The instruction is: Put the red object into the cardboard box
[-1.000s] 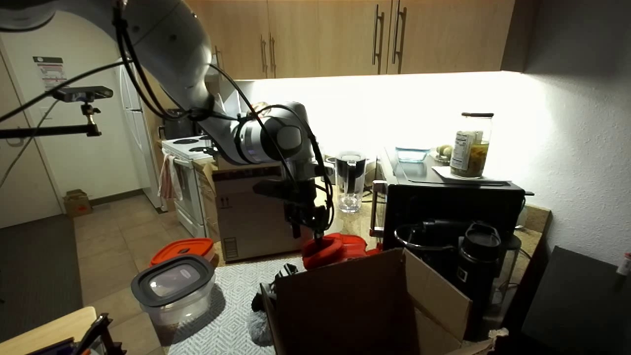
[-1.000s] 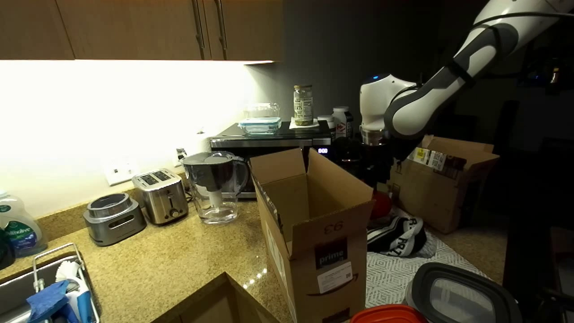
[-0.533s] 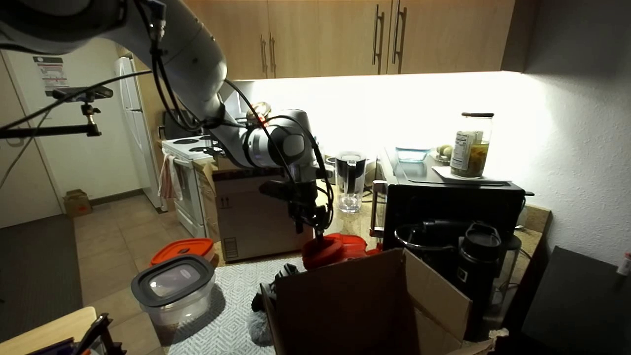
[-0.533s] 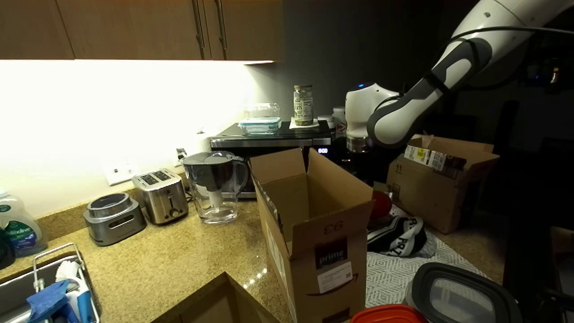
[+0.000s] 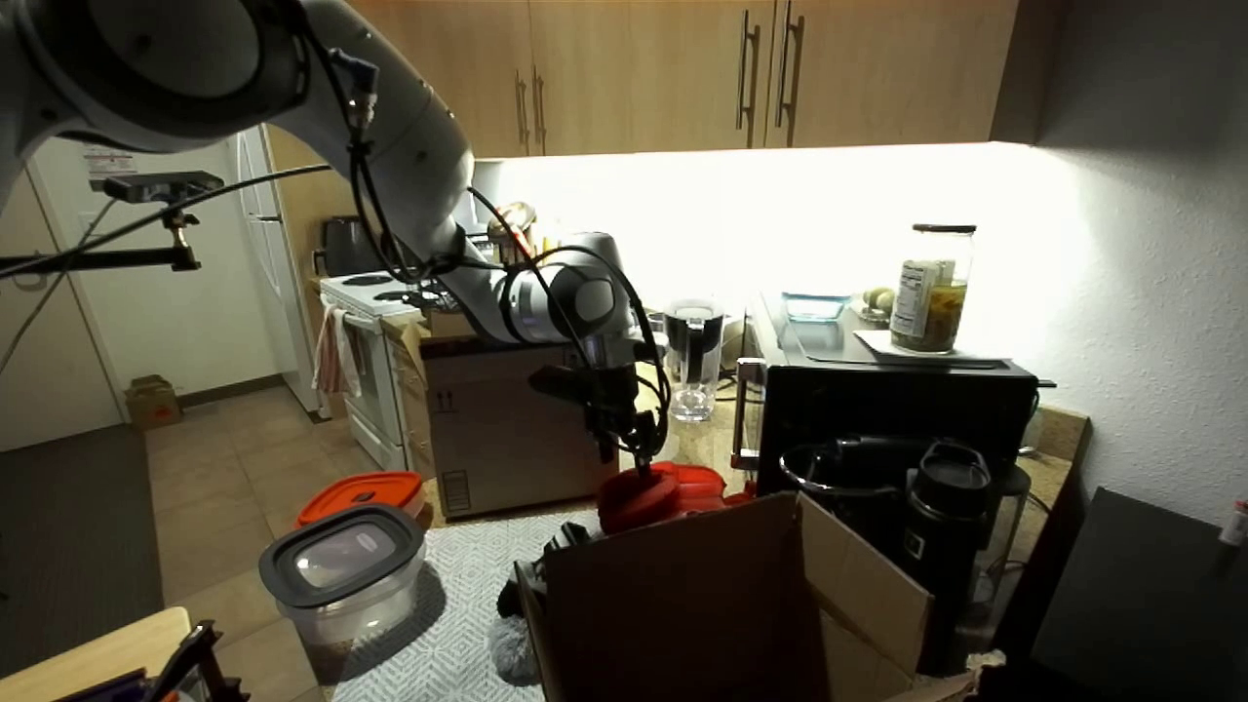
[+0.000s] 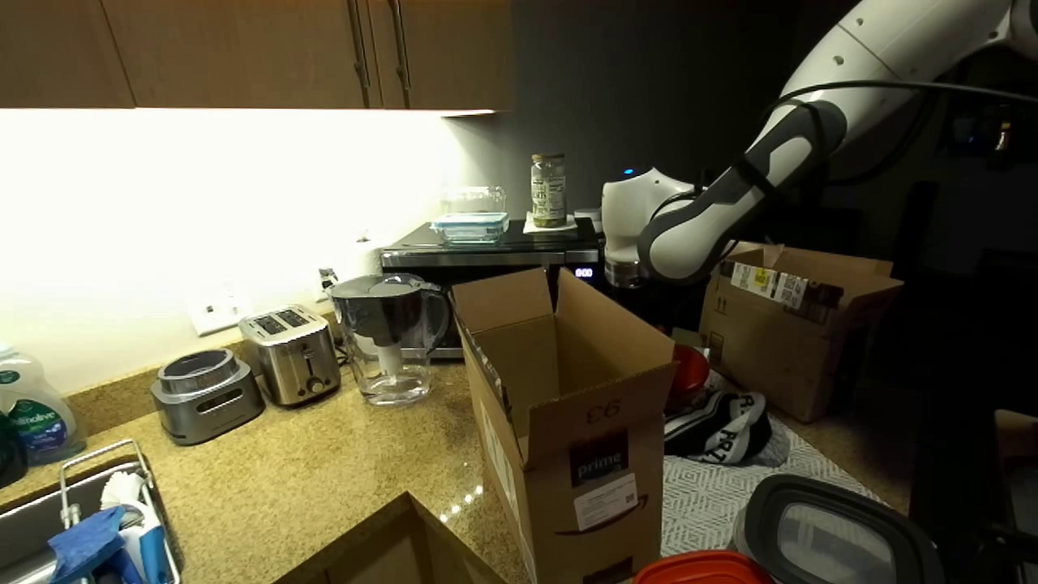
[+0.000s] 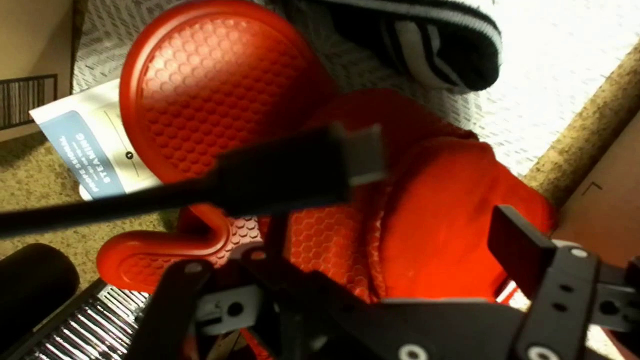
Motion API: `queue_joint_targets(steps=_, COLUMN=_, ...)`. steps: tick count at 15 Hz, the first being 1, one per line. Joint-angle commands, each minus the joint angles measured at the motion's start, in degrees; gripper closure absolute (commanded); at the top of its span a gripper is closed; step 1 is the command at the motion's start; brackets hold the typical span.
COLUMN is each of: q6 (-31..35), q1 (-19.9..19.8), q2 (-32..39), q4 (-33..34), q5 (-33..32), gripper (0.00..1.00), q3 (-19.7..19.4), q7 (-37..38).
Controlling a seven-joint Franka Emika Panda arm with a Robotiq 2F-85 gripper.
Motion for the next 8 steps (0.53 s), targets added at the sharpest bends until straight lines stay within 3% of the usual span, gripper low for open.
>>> queue_joint_targets(steps=1, q6=0.4, q1=0.8, q2=3.3, q4=2.9, q5=-0.4, gripper=0.00, q3=-2.3, q7=1.9)
queue_joint_targets(steps=8, q6=0.1, q1=0.8, q2=5.6, q4=5.3, q5=0.9, gripper=0.00, q3=-3.0, q7=1.4)
